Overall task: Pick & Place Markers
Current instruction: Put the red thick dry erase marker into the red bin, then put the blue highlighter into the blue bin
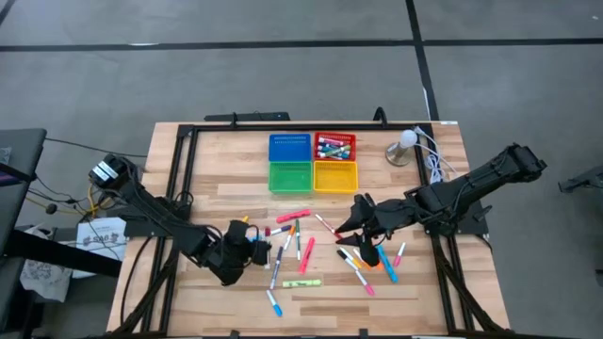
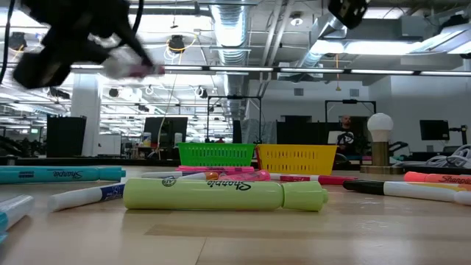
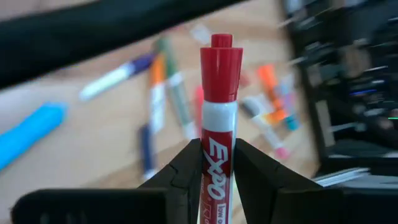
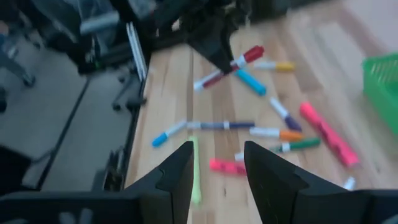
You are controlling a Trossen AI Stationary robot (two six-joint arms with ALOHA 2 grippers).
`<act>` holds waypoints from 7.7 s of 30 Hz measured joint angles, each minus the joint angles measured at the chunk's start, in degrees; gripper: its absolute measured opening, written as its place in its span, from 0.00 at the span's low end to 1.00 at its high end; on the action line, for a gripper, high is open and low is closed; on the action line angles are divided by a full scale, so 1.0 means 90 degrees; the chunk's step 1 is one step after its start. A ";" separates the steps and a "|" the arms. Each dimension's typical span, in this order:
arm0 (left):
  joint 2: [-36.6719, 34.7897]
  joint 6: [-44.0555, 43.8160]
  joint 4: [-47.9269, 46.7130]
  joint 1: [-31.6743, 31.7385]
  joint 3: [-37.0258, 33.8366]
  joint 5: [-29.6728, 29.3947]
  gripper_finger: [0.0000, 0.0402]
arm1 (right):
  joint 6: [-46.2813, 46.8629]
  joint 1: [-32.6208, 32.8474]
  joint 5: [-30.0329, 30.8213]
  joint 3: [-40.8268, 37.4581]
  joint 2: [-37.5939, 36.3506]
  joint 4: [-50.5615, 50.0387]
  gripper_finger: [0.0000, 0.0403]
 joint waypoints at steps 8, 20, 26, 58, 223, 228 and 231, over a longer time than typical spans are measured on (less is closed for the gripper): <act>-0.0505 0.2882 0.1846 0.0067 0.0007 -0.1193 0.20 | 0.0002 -0.0092 0.0382 0.0000 0.0005 0.1379 0.32; -0.0537 0.7388 0.5735 0.0400 0.0015 -0.0489 0.20 | 0.0005 -0.0471 0.0298 0.0002 0.0005 0.2725 0.36; -0.0535 0.7594 0.5967 0.0725 0.0015 0.0477 0.20 | -0.0029 -0.0471 0.0073 0.0002 0.0005 0.3060 0.43; 0.0415 0.7211 0.7152 0.1887 0.0022 0.2642 0.20 | 0.0646 -0.1391 -0.1213 0.0027 0.1166 0.4503 0.50; -0.4855 0.8194 0.1585 0.3155 -0.1275 0.1716 0.48 | -0.3538 -0.4814 -0.0191 0.1491 0.1233 -0.1030 0.34; -0.4855 0.8211 0.1586 0.3155 -0.1275 0.1986 0.48 | -0.2790 -0.4530 -0.0180 0.1491 0.0886 -0.1774 0.30; -0.4854 0.8219 0.1585 0.3155 -0.1275 0.2127 0.48 | -0.2249 -0.4302 -0.0181 0.1491 0.0785 -0.2323 0.27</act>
